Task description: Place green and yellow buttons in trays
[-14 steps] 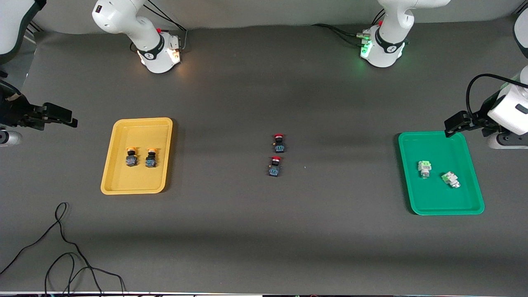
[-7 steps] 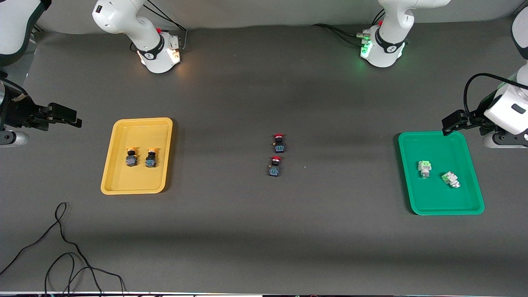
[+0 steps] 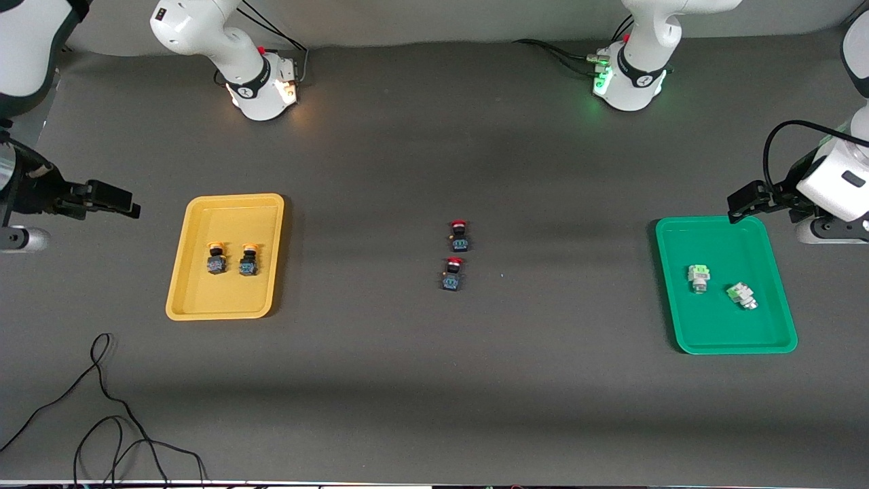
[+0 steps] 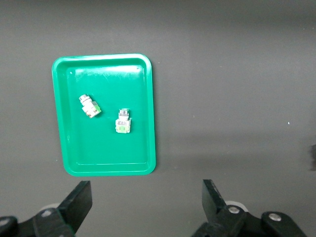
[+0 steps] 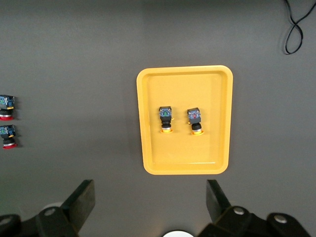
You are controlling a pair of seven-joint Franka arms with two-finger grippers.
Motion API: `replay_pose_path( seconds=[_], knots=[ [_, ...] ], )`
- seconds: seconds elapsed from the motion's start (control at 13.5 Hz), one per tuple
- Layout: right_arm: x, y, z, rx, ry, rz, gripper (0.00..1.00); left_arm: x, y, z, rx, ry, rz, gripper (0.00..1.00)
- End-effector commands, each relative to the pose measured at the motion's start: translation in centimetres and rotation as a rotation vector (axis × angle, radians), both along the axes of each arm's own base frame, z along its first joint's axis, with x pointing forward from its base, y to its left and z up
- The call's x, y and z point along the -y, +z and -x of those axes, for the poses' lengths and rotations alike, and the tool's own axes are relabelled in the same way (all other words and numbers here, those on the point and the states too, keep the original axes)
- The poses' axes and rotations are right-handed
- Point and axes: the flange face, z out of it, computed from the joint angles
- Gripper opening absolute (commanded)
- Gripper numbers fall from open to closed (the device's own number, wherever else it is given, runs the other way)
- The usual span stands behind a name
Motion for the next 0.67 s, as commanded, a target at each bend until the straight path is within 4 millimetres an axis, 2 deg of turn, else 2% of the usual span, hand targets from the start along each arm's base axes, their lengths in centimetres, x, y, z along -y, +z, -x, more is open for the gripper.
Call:
replay_pose_path(
  seconds=[0.0,0.3,0.59],
  knots=[
    [1.5,1.3,-0.7,-0.016,-0.026,-0.006,1.0,0.3,0.8,0.2,-0.002,-0.003,-0.014,0.99],
    [3.5,1.4,-1.2,-0.028,0.003,-0.028,1.0,0.3,0.8,0.2,0.0,-0.003,-0.014,0.99],
    [2.8,1.9,-0.6,-0.043,0.015,-0.001,1.0,0.3,0.7,0.2,-0.002,-0.003,-0.014,0.99]
  ],
)
